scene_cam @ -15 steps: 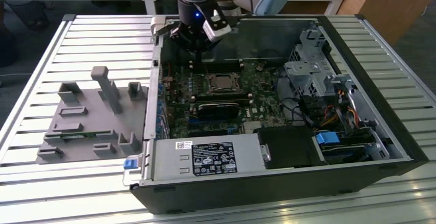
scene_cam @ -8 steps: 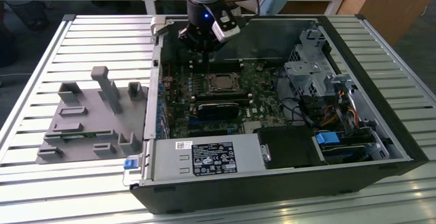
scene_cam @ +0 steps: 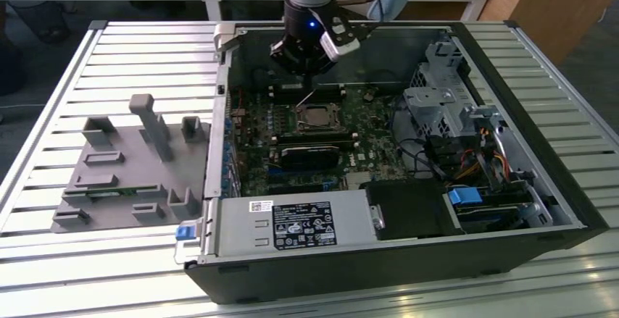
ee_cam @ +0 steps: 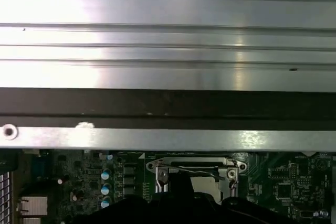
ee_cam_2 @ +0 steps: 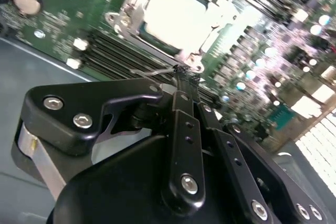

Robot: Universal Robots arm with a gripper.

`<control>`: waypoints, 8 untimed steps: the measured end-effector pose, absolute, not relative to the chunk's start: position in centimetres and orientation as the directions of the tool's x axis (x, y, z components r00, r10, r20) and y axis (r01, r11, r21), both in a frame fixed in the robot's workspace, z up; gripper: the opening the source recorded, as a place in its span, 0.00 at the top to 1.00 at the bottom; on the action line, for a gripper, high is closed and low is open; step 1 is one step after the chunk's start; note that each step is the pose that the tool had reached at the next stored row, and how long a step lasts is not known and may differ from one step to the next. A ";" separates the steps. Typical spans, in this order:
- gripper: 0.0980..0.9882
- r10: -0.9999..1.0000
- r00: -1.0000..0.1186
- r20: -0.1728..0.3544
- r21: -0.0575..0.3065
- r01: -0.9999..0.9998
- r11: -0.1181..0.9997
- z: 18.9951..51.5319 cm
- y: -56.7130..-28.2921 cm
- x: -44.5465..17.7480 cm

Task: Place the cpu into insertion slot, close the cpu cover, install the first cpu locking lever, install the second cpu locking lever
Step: 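Install the first cpu locking lever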

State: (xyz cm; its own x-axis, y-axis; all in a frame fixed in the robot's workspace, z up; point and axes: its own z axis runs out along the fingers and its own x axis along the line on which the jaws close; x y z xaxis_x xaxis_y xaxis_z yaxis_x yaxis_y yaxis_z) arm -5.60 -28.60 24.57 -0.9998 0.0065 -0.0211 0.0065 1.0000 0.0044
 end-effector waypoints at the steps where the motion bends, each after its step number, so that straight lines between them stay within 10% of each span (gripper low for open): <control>1: 0.99 0.007 -1.000 -0.021 0.004 0.007 1.000 24.6 -28.6 -5.4; 8: 0.99 0.010 -1.000 -0.021 0.028 0.010 1.000 24.3 -28.6 -5.4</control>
